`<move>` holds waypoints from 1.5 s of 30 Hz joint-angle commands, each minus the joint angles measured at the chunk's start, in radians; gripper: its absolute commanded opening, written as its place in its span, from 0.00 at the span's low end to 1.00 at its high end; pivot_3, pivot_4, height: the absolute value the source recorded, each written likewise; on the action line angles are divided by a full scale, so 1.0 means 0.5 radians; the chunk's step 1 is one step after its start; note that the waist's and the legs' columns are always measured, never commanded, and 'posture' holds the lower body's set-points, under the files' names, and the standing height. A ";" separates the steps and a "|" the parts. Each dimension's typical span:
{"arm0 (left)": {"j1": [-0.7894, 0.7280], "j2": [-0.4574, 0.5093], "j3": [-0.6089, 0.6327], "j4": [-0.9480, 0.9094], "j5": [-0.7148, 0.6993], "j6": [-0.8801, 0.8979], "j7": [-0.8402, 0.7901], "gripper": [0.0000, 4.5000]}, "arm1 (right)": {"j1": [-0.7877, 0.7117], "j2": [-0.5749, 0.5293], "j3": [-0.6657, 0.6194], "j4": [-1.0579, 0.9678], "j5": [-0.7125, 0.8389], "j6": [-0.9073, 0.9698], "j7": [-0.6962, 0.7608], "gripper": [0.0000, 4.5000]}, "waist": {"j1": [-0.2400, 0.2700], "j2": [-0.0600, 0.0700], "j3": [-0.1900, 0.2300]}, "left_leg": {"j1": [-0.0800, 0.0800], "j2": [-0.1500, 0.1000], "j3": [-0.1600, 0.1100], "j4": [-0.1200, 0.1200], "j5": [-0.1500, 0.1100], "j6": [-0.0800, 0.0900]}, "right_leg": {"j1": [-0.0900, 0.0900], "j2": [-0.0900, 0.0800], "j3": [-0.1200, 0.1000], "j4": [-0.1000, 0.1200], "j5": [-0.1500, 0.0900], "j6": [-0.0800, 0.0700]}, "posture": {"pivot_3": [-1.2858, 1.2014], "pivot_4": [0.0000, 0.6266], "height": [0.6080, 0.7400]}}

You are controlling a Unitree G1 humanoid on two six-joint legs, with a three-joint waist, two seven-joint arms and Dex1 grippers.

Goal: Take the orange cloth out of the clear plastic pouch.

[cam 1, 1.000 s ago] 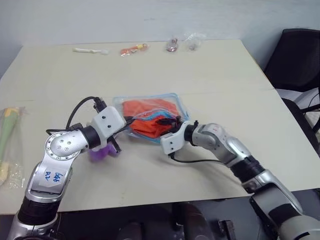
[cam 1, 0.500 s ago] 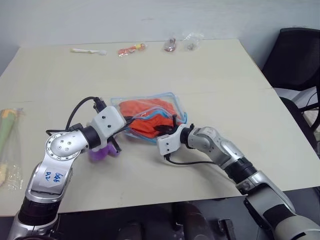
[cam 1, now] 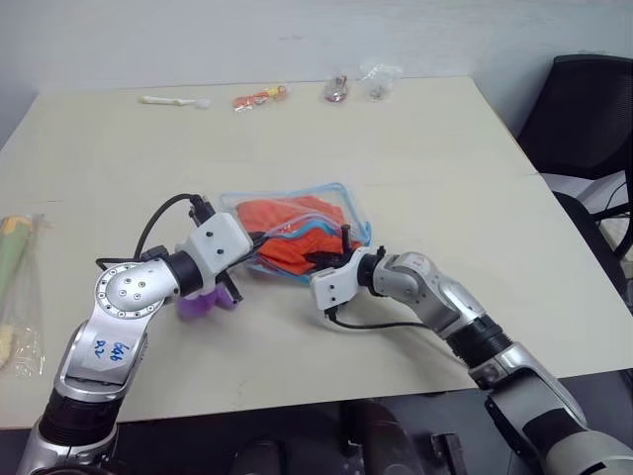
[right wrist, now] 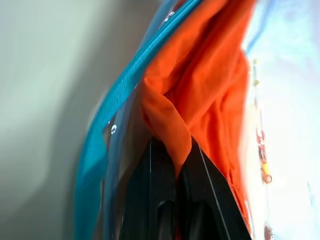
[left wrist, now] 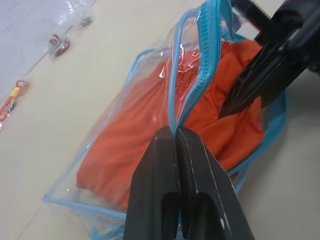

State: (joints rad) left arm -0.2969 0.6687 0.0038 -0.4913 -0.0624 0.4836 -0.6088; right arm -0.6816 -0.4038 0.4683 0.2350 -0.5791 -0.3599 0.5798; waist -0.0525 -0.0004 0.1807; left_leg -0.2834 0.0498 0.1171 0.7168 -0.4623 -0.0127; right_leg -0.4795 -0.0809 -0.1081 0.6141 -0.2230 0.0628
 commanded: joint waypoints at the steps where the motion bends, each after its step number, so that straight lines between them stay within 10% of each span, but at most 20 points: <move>1: -0.013 -0.005 -0.041 0.022 0.073 -0.033 0.048 0.00 | 0.032 -0.037 -0.117 -0.254 0.172 0.057 0.081 0.00 | 0.001 0.000 0.000 | 0.000 0.000 0.000 0.000 0.000 0.000 | 0.000 0.000 0.000 0.000 0.000 0.000 | 0.52 0.24 1.00; 21: -0.025 -0.067 -0.138 0.213 0.147 -0.047 0.073 0.00 | 0.410 -0.691 -0.680 -1.304 1.498 0.732 0.979 0.00 | 0.056 0.000 0.000 | 0.001 -0.001 0.002 0.000 0.000 0.000 | 0.002 0.000 -0.001 -0.003 0.001 0.001 | 0.52 0.24 1.00; 31: -0.075 -0.094 -0.131 0.231 0.135 -0.018 0.093 0.59 | 0.390 -1.030 -1.041 -1.526 2.393 1.524 1.222 0.00 | 0.094 -0.001 0.001 | 0.002 -0.002 0.002 0.000 0.000 0.001 | 0.003 0.000 -0.001 -0.003 0.001 0.001 | 0.52 0.24 1.00; 37: -0.132 -0.130 -0.167 0.200 0.119 0.013 0.078 1.00 | 0.320 -0.948 -0.952 -1.511 2.392 1.570 1.154 0.00 | 0.103 -0.001 0.000 | 0.002 -0.002 0.003 0.000 0.000 0.001 | 0.003 0.000 0.000 -0.003 0.001 0.002 | 0.52 0.24 1.00; 45: -0.177 -0.136 -0.237 0.252 0.152 -0.043 0.031 1.00 | 0.169 -0.832 -0.966 -1.477 2.741 1.858 1.126 0.00 | 0.103 -0.001 0.001 | 0.002 -0.003 0.003 0.001 0.000 0.001 | 0.002 0.000 0.000 -0.002 0.001 0.002 | 0.52 0.24 1.00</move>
State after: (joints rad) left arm -0.3573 0.6030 -0.1042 -0.3480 0.0037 0.4868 -0.5916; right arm -0.5607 -0.8252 0.0314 -0.4844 0.7161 0.5284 1.1548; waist -0.0011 -0.0010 0.1810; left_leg -0.2824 0.0484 0.1184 0.7171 -0.4624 -0.0124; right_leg -0.4783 -0.0808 -0.1083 0.6129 -0.2223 0.0637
